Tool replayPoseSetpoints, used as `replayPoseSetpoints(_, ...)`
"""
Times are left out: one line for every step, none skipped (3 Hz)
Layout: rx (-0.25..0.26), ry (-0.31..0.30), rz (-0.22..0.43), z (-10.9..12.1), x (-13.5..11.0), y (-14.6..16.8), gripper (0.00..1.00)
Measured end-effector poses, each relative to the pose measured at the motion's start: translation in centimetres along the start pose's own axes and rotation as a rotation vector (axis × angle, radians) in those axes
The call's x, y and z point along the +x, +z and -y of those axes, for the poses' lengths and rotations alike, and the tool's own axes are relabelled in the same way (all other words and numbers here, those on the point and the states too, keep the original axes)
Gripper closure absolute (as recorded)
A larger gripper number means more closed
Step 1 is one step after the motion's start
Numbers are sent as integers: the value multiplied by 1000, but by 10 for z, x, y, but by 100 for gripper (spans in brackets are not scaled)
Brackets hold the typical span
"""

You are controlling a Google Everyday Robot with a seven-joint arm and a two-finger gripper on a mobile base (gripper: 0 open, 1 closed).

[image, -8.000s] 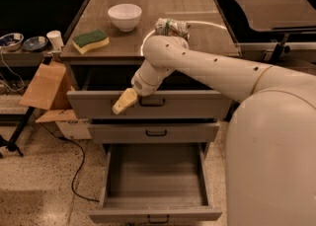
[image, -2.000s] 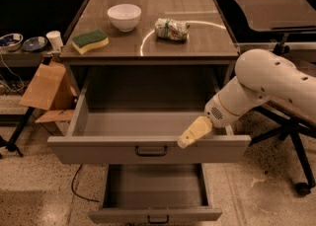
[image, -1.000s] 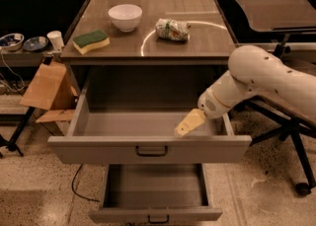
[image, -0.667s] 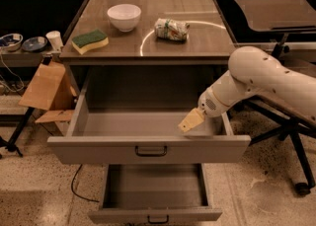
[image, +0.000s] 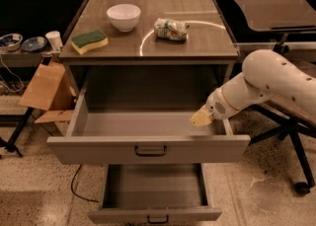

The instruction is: Open top drawer

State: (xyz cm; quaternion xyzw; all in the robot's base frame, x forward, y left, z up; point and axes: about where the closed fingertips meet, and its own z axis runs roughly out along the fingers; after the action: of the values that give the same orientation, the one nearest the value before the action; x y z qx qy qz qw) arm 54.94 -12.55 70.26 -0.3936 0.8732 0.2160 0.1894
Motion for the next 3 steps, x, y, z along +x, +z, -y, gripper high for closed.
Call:
replayPoseSetpoints(-7, -9, 14, -7, 21, -3, 97)
replayPoseSetpoints(-15, 0, 17, -9, 38, -4, 74)
replayPoseSetpoints(-15, 0, 17, -9, 38, -5, 51)
